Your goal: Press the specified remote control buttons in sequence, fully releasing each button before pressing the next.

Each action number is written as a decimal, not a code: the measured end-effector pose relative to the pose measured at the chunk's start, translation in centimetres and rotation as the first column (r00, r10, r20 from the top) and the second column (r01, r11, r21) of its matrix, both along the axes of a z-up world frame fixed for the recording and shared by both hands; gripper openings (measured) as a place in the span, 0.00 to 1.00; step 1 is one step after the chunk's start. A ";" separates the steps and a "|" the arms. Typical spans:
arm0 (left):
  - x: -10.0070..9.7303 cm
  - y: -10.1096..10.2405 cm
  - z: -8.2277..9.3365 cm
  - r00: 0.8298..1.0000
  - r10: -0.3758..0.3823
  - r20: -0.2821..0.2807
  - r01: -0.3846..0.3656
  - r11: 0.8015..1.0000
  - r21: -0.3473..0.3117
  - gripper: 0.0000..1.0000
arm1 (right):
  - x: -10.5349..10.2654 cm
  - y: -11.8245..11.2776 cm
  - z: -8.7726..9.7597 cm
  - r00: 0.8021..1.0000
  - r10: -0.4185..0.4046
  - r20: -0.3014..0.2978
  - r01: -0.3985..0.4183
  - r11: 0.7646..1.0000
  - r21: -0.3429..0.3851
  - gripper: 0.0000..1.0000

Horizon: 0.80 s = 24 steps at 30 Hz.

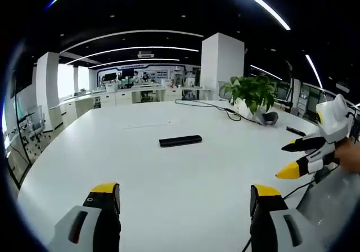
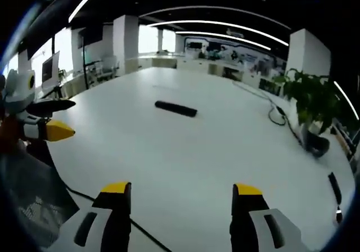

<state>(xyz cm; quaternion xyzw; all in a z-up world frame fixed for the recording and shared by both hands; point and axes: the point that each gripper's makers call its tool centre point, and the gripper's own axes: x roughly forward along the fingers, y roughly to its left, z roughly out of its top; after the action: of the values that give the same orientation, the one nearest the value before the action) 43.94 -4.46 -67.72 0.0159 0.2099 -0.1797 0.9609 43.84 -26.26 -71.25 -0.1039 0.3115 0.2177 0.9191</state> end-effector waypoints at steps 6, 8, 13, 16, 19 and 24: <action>0.0 0.1 0.0 1.000 0.006 0.000 -0.006 1.000 -0.004 1.00 | 0.0 0.0 0.0 1.000 0.001 0.001 -0.001 1.000 -0.003 0.71; 0.1 0.2 0.1 1.000 0.008 0.003 -0.008 1.000 -0.006 1.00 | 0.0 0.0 0.0 1.000 0.000 0.002 0.000 1.000 -0.004 0.71; 0.1 0.2 0.2 1.000 0.011 0.008 -0.011 1.000 -0.009 1.00 | 0.1 -0.1 0.1 1.000 -0.004 0.005 0.004 1.000 -0.003 0.71; 0.1 0.3 0.4 1.000 0.017 0.012 -0.017 1.000 -0.011 1.00 | 0.1 -0.1 0.2 1.000 -0.004 0.007 0.004 1.000 -0.004 0.71; 0.2 0.4 0.4 1.000 0.022 0.014 -0.022 1.000 -0.016 1.00 | 0.1 -0.2 0.2 1.000 -0.005 0.009 0.005 1.000 -0.002 0.70; 0.2 0.4 0.5 1.000 0.024 0.018 -0.023 1.000 -0.019 1.00 | 0.2 -0.3 0.3 1.000 -0.009 0.014 0.009 1.000 0.002 0.70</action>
<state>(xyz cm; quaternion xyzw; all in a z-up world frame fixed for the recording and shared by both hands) 44.14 -4.05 -67.24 0.0061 0.1996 -0.1701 0.9650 44.00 -26.53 -70.96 -0.1029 0.3051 0.2130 0.9225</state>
